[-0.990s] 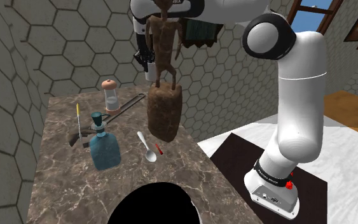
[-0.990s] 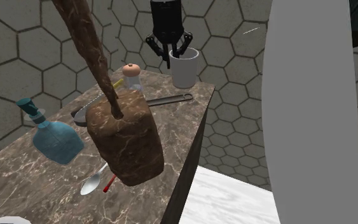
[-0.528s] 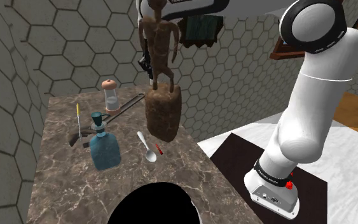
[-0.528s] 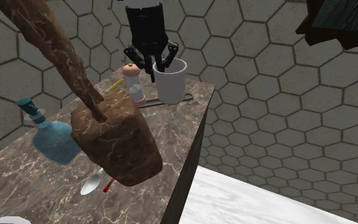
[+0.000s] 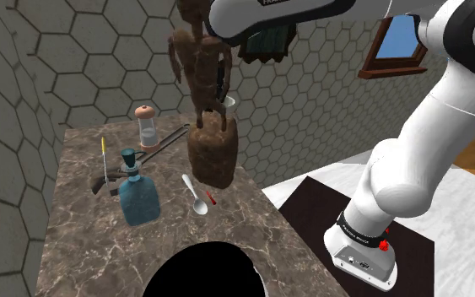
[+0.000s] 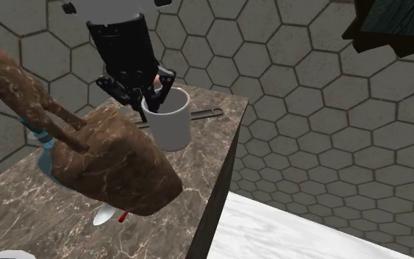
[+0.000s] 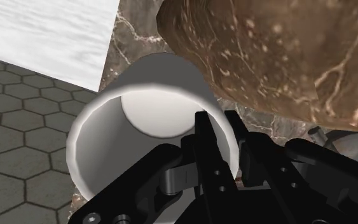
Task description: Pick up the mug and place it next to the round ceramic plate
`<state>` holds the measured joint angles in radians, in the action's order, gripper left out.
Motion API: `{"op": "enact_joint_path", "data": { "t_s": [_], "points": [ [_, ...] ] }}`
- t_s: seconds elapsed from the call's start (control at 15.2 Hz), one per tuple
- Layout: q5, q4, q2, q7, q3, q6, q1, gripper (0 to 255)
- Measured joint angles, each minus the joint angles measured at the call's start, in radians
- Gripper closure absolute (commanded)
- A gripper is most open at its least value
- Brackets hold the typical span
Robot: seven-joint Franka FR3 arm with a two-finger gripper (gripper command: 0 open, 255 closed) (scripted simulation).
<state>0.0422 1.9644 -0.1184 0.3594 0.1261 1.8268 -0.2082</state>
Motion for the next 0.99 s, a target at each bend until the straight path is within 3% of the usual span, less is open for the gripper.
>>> {"op": "enact_joint_path", "data": {
  "t_s": [0.4,0.99],
  "points": [
    [-0.04,0.172,-0.174,0.082,0.052,-0.006,-0.049,255],
    [-0.125,0.336,-0.363,0.232,0.156,-0.029,-0.14,255]
  ]
}}
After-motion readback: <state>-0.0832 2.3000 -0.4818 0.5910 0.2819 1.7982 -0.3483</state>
